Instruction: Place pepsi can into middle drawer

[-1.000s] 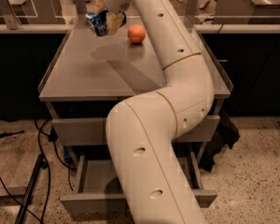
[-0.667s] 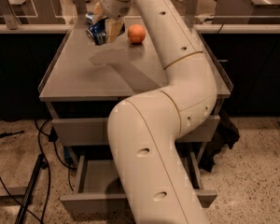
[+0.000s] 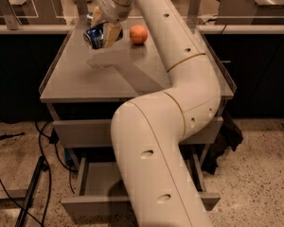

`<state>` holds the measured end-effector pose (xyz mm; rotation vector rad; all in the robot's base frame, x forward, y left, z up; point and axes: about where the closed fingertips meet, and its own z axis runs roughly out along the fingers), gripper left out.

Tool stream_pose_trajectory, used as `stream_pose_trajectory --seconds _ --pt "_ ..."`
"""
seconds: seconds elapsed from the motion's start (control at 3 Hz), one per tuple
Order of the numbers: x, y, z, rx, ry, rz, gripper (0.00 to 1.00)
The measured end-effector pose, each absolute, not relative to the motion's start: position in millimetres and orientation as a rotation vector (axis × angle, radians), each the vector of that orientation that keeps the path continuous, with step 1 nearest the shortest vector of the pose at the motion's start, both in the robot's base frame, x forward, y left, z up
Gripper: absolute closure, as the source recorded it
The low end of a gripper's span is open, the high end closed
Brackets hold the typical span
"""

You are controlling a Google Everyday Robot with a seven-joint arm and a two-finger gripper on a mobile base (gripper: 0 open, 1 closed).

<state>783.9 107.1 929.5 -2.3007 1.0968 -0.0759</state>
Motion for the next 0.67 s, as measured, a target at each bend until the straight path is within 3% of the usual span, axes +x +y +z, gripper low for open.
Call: stream_pose_trajectory --seconds 0.33,0.67 --pt "774 101 911 -2.282 1.148 0.050 1.00" --pt "753 87 893 -2.194 1.236 0.300 1.00"
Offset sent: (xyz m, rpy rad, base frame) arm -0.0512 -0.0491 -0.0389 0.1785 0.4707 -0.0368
